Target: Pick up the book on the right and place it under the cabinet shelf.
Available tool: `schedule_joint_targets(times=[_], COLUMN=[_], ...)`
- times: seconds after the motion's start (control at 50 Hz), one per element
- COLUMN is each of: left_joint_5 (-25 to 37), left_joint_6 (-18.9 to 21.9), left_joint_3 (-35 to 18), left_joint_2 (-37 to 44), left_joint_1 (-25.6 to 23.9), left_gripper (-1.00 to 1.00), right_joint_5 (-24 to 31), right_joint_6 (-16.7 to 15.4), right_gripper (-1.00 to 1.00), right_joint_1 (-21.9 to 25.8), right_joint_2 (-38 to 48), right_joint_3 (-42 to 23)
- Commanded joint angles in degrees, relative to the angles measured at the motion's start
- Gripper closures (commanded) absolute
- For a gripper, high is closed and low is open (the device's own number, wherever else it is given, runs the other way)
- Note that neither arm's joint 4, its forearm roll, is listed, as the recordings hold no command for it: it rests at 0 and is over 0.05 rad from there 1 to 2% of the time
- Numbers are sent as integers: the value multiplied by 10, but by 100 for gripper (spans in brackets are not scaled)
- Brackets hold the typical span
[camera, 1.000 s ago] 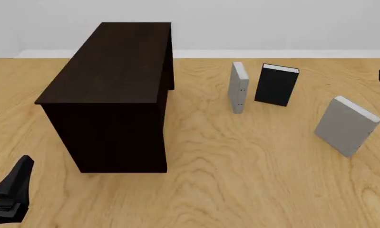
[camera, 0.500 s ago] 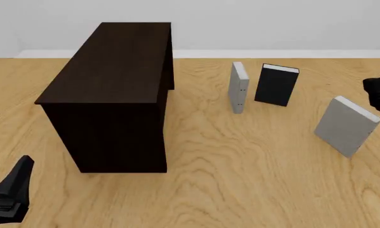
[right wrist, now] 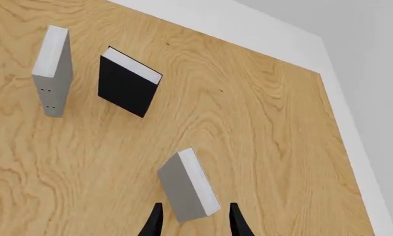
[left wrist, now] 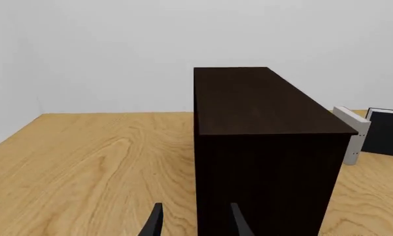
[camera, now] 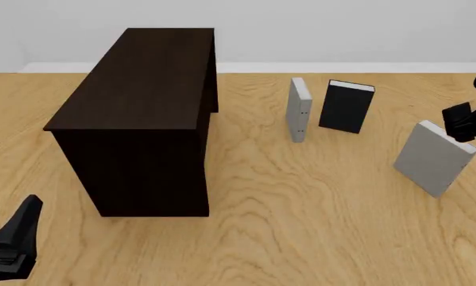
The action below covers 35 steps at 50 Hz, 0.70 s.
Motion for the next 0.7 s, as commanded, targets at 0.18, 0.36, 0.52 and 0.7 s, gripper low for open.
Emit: schedule_joint_targets(times=[0.18, 0.36, 0.52, 0.7], left_joint_5=[1, 1, 1, 1], left_joint_6=[0, 0, 0, 0], left_joint_3=[0, 0, 0, 0], left_joint_2=[-1, 0, 0, 0], left_joint_1=[0, 0, 0, 0], left_gripper=[-100, -100, -100, -100], right_joint_5=[-47, -72, -90, -109], right_joint_6=[-9, -15, -16, -20], right_gripper=[-100, -100, -100, -100], right_joint_1=[-19, -28, -33, -40], right_joint_2=[75, 117, 149, 186], right_joint_3=[0, 0, -3, -7])
